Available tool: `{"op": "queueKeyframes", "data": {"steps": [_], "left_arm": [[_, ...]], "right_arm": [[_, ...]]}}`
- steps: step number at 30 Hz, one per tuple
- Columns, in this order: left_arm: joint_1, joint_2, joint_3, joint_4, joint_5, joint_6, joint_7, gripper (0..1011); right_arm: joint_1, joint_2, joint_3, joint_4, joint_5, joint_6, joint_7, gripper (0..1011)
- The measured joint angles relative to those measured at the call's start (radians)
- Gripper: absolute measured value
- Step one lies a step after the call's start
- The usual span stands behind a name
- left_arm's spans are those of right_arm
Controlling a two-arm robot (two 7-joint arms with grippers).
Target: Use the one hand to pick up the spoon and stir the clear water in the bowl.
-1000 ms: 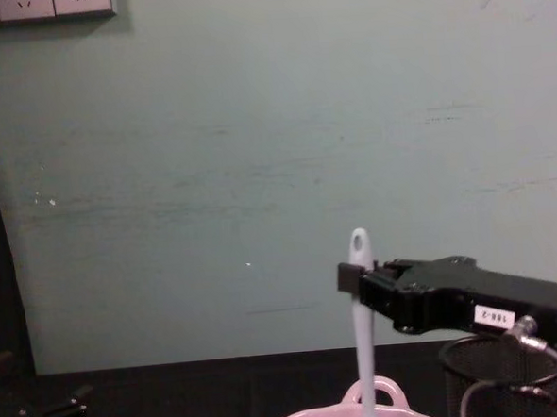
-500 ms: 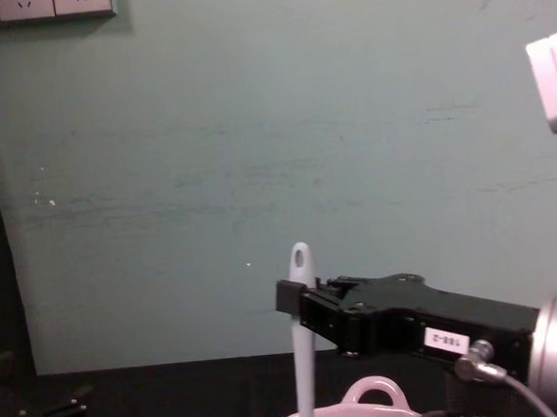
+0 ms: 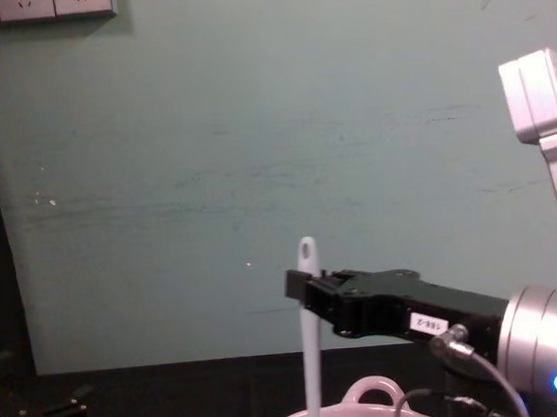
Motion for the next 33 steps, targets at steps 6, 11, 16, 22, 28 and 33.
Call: {"op": "queueKeyframes", "data": {"steps": [6, 11, 16, 22, 28, 33], "left_arm": [[0.000, 0.000, 0.000, 0.000, 0.000, 0.000, 0.000, 1005], [0.000, 0.000, 0.000, 0.000, 0.000, 0.000, 0.000, 1005], [0.000, 0.000, 0.000, 0.000, 0.000, 0.000, 0.000, 1005], [0.000, 0.000, 0.000, 0.000, 0.000, 0.000, 0.000, 1005], [0.000, 0.000, 0.000, 0.000, 0.000, 0.000, 0.000, 1005], [0.000, 0.000, 0.000, 0.000, 0.000, 0.000, 0.000, 1005]], "right_arm": [[0.004, 0.009, 0.033, 0.012, -0.009, -0.006, -0.027, 114], [-0.004, 0.026, 0.054, 0.002, -0.014, -0.008, -0.033, 114], [-0.021, 0.049, 0.071, -0.025, -0.020, -0.007, -0.032, 114], [-0.048, 0.077, 0.073, -0.070, -0.024, 0.005, -0.017, 114], [-0.074, 0.099, 0.051, -0.122, -0.031, 0.013, 0.010, 114], [-0.086, 0.102, 0.030, -0.150, -0.029, 0.015, 0.028, 114]]}}
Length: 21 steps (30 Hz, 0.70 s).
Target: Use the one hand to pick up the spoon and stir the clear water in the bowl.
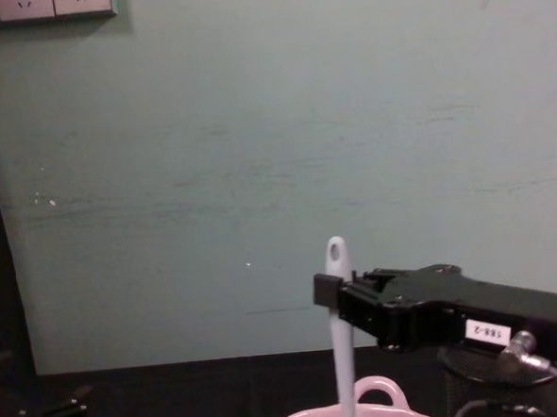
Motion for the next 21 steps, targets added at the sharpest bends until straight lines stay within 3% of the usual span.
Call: {"op": "queueKeyframes", "data": {"steps": [11, 21], "left_arm": [[0.000, 0.000, 0.000, 0.000, 0.000, 0.000, 0.000, 1005], [0.000, 0.000, 0.000, 0.000, 0.000, 0.000, 0.000, 1005]], "right_arm": [[0.011, -0.036, -0.035, 0.020, 0.024, 0.003, 0.009, 114], [0.074, -0.091, -0.037, 0.125, 0.034, -0.008, -0.014, 114]]}}
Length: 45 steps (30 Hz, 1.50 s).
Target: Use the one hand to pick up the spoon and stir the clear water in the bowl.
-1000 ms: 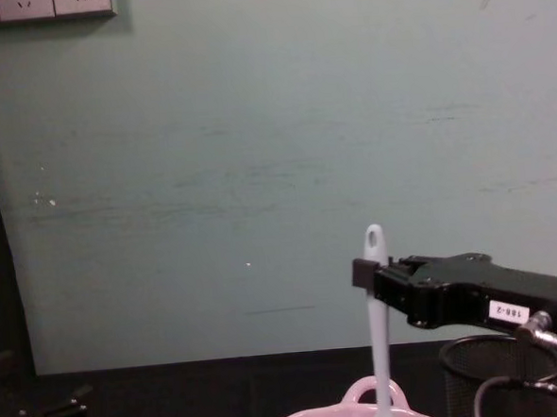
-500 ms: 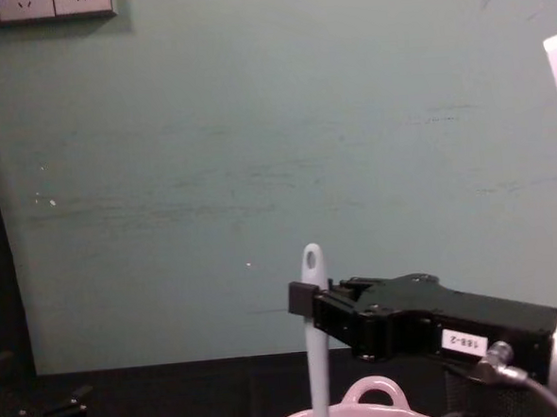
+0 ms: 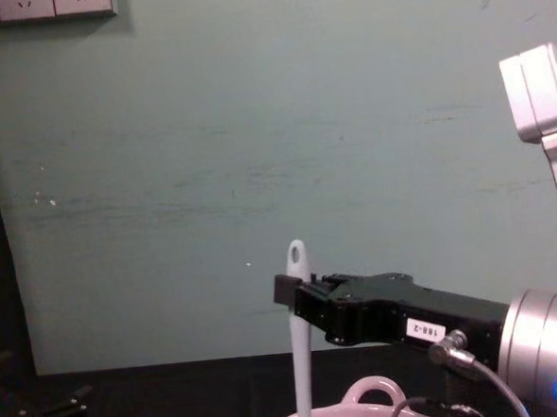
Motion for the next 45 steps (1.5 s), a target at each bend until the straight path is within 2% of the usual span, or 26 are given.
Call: {"op": "queueKeyframes", "data": {"steps": [7, 11, 17, 25, 28, 35, 45], "left_arm": [[0.000, 0.000, 0.000, 0.000, 0.000, 0.000, 0.000, 1005], [0.000, 0.000, 0.000, 0.000, 0.000, 0.000, 0.000, 1005], [0.000, 0.000, 0.000, 0.000, 0.000, 0.000, 0.000, 1006], [0.000, 0.000, 0.000, 0.000, 0.000, 0.000, 0.000, 1005], [0.000, 0.000, 0.000, 0.000, 0.000, 0.000, 0.000, 1005], [0.000, 0.000, 0.000, 0.000, 0.000, 0.000, 0.000, 1005], [0.000, 0.000, 0.000, 0.000, 0.000, 0.000, 0.000, 1005]], "right_arm": [[0.026, -0.004, 0.032, 0.053, -0.004, -0.010, -0.026, 114], [0.026, 0.006, 0.052, 0.058, -0.007, -0.013, -0.036, 114], [0.008, 0.029, 0.077, 0.034, -0.008, -0.014, -0.039, 114], [-0.020, 0.063, 0.082, -0.018, -0.018, -0.003, -0.027, 114], [-0.032, 0.075, 0.076, -0.047, -0.023, 0.003, -0.019, 114], [-0.060, 0.090, 0.035, -0.109, -0.033, 0.012, 0.013, 114], [-0.059, 0.068, -0.015, -0.114, -0.034, 0.015, 0.030, 114]]}}
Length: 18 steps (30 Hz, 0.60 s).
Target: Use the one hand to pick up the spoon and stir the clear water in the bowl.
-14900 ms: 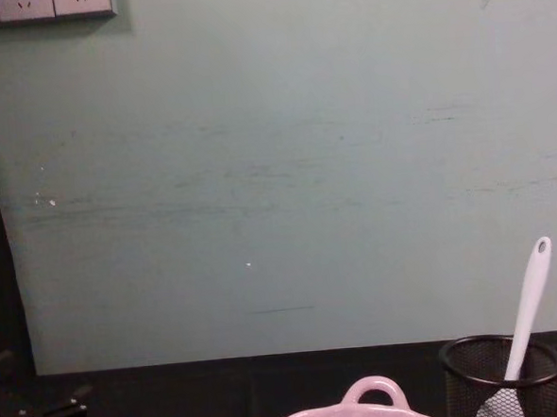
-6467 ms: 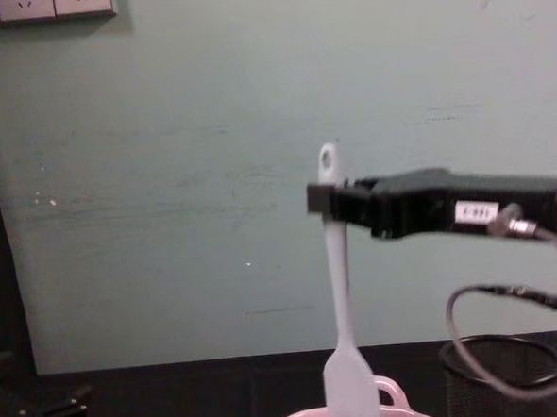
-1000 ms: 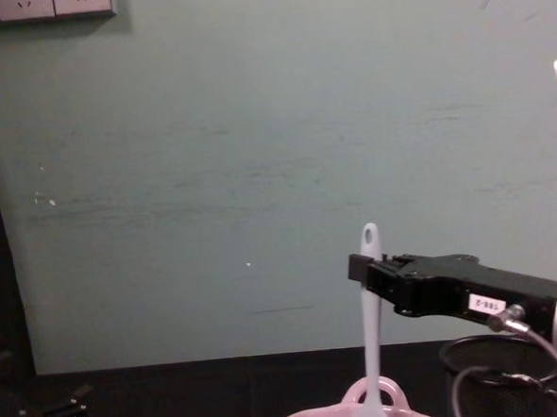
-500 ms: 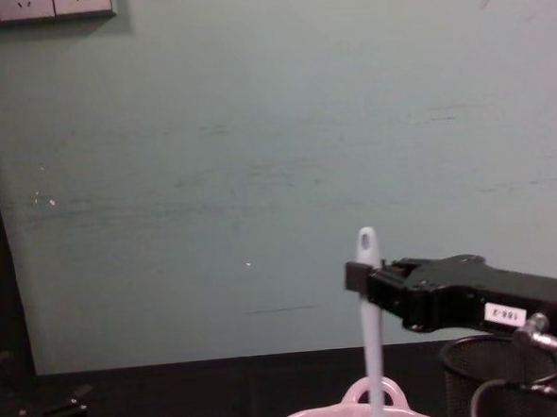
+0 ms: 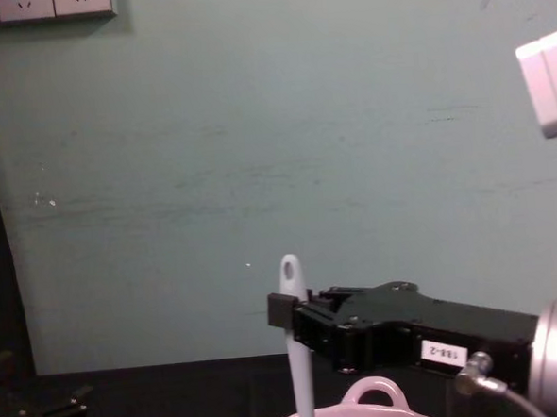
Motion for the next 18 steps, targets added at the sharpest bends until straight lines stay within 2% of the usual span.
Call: {"op": "queueKeyframes", "data": {"steps": [8, 12, 18], "left_arm": [[0.000, 0.000, 0.000, 0.000, 0.000, 0.000, 0.000, 1005], [0.000, 0.000, 0.000, 0.000, 0.000, 0.000, 0.000, 1005], [0.000, 0.000, 0.000, 0.000, 0.000, 0.000, 0.000, 1005]], "right_arm": [[0.035, -0.046, -0.009, 0.073, 0.027, -0.006, 0.004, 114], [0.059, -0.069, 0.005, 0.134, 0.051, -0.011, -0.001, 114], [0.074, -0.077, 0.031, 0.180, 0.064, -0.017, -0.023, 114]]}}
